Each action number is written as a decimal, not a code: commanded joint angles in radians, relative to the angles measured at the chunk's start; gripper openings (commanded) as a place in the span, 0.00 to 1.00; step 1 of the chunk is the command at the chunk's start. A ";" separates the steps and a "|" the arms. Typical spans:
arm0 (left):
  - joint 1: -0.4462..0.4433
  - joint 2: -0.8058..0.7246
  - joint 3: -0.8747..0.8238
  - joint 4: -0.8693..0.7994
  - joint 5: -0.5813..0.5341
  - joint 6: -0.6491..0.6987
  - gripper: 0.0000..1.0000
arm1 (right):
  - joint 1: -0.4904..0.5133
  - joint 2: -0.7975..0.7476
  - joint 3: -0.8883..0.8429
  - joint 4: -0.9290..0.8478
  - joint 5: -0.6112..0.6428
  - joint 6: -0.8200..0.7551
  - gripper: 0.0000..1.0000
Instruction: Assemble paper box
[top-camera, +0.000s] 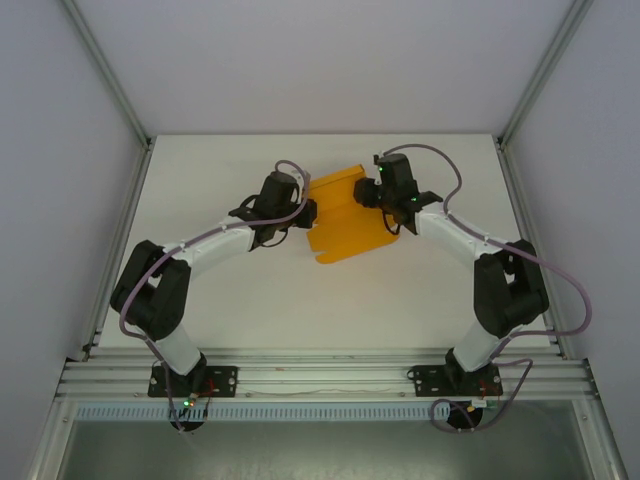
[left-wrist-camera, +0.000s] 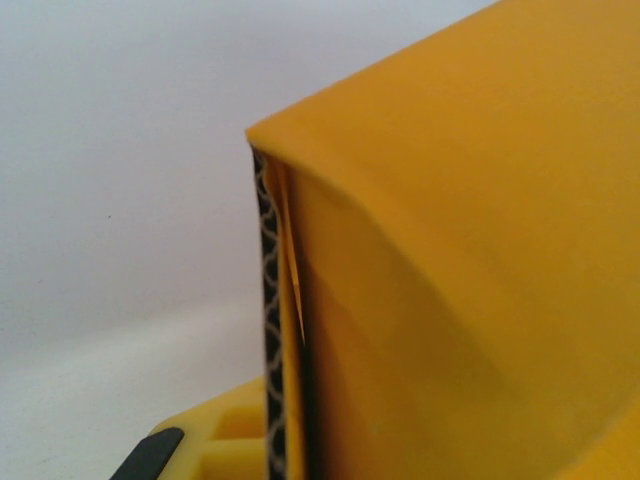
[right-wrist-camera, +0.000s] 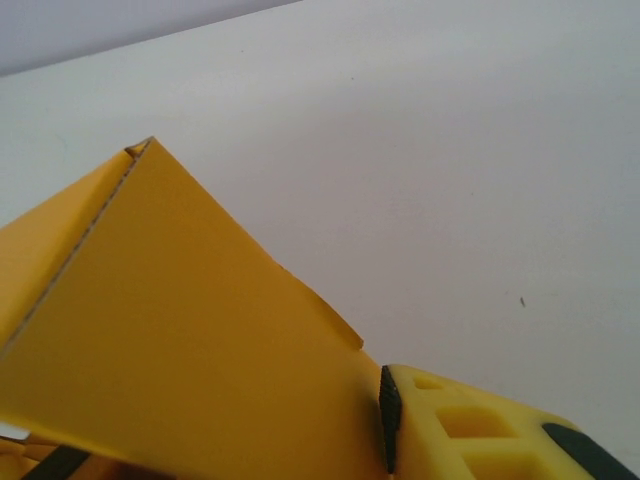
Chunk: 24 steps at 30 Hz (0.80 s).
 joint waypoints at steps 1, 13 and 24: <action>-0.004 -0.064 0.014 0.010 0.053 0.006 0.00 | -0.036 -0.002 0.040 -0.004 0.057 0.076 0.34; -0.011 -0.075 0.015 0.010 0.066 0.009 0.00 | -0.028 0.035 0.066 -0.019 0.027 0.042 0.49; -0.014 -0.073 0.014 0.004 0.074 0.019 0.00 | -0.001 -0.017 0.004 -0.038 0.207 -0.251 0.29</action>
